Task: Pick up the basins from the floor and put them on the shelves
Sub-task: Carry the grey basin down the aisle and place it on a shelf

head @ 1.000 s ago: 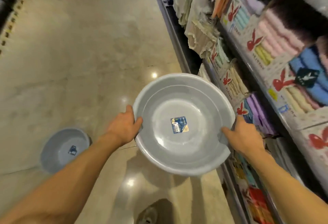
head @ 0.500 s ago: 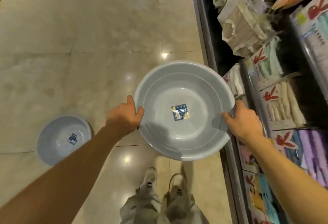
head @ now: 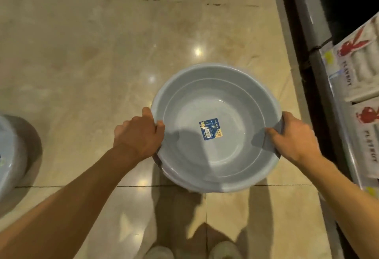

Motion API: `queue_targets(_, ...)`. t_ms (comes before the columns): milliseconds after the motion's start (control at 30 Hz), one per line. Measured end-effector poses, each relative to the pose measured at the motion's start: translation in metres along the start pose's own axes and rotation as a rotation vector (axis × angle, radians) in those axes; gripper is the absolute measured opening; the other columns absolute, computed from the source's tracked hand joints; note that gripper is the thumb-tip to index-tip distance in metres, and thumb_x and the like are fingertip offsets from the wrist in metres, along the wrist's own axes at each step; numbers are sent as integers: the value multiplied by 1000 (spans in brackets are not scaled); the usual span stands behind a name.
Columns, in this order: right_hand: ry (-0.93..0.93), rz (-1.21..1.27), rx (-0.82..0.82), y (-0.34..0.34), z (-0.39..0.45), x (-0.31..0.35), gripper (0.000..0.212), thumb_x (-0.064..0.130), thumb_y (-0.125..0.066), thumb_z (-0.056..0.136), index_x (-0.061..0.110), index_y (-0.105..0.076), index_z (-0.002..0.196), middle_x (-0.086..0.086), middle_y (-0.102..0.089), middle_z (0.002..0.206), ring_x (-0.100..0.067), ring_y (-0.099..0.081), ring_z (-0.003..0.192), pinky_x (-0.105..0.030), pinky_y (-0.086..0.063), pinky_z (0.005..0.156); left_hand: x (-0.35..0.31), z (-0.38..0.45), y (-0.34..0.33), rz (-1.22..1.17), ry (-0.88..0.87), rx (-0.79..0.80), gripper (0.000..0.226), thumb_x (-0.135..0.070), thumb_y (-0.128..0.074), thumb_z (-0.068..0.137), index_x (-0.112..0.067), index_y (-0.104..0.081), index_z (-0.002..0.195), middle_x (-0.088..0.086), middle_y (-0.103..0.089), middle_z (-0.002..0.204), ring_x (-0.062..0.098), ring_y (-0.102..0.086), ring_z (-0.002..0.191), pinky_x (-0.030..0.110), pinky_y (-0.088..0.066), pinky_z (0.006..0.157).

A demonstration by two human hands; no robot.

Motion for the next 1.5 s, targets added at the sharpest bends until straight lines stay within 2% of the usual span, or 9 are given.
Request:
queue_targets(233, 10, 154, -33, -62, 16, -12, 49, 33, -62, 89, 17, -50, 133, 1, -56, 89, -24, -54, 71, -33, -46, 61, 19, 17, -60, -105, -37, -60, 33, -51, -34, 97, -18, -41, 99, 6, -59, 76, 27, -56, 60, 39, -51, 61)
queue_targets(467, -65, 234, -13, -64, 18, -7, 45, 23, -62, 87, 12, -53, 129, -8, -62, 99, -27, -55, 79, -35, -46, 65, 18, 20, -67, -318, 21, 19, 37, -46, -46, 96, -12, -48, 110, 11, -61, 93, 35, -60, 81, 40, -48, 69)
queue_targets(600, -117, 319, -12, -63, 10, -5, 48, 21, -63, 83, 14, -54, 130, -3, -58, 95, -13, -53, 69, -23, -40, 50, 19, 15, -61, -469, 74, -16, 32, -38, -52, 93, -9, -54, 107, 13, -63, 96, 33, -60, 81, 38, -50, 69)
queue_targets(733, -107, 338, -5, -51, 14, 2, 47, 21, -64, 81, 16, -56, 127, -1, -60, 92, -18, -59, 72, -30, -50, 55, 25, 18, -49, -519, 81, -47, 27, -37, -55, 91, -12, -57, 102, 8, -64, 90, 24, -60, 72, 33, -47, 64)
queue_targets(867, -63, 380, -75, -18, 26, 22, 46, 19, -66, 81, 17, -58, 127, 8, -56, 86, -1, -51, 71, -17, -37, 49, 27, 27, -15, -531, 80, -109, 22, -37, -56, 91, -16, -57, 99, 1, -62, 82, 11, -55, 63, 27, -41, 52)
queue_targets(967, -42, 432, -64, 32, 29, 51, 43, 20, -67, 80, 20, -58, 123, 13, -58, 84, -4, -56, 73, -19, -39, 50, 33, 27, 42, -528, 104, -143, 22, -37, -56, 89, -18, -57, 99, 1, -62, 82, 17, -59, 67, 29, -45, 54)
queue_targets(1100, 34, 417, -69, 144, 19, 103, 30, 17, -67, 79, 16, -63, 109, 3, -64, 83, -9, -57, 68, -23, -40, 50, 44, 4, 165, -493, 129, -181, 19, -37, -58, 85, -20, -57, 93, -1, -61, 78, 15, -58, 64, 27, -41, 50)
queue_targets(1400, 179, 412, -97, 537, -41, 245, 25, 16, -66, 81, 15, -63, 106, -2, -62, 84, -21, -56, 70, -30, -41, 58, 31, -105, 557, -578, 169, -274, 15, -33, -62, 85, -18, -59, 89, -1, -63, 77, 12, -57, 63, 22, -38, 48)
queue_targets(1500, 221, 414, -94, 660, -68, 283, 21, 14, -67, 83, 18, -58, 101, 2, -57, 80, -5, -49, 63, -20, -35, 49, 19, -144, 683, -581, 168, -303, 14, -32, -63, 84, -19, -60, 90, 1, -65, 79, 14, -59, 64, 24, -40, 49)
Point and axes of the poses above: each hand's wrist, its own z-axis towards the middle knuckle, its own y-axis out of the back of the hand, x = y × z, the point moved 7 cm from there along z, towards the middle knuckle
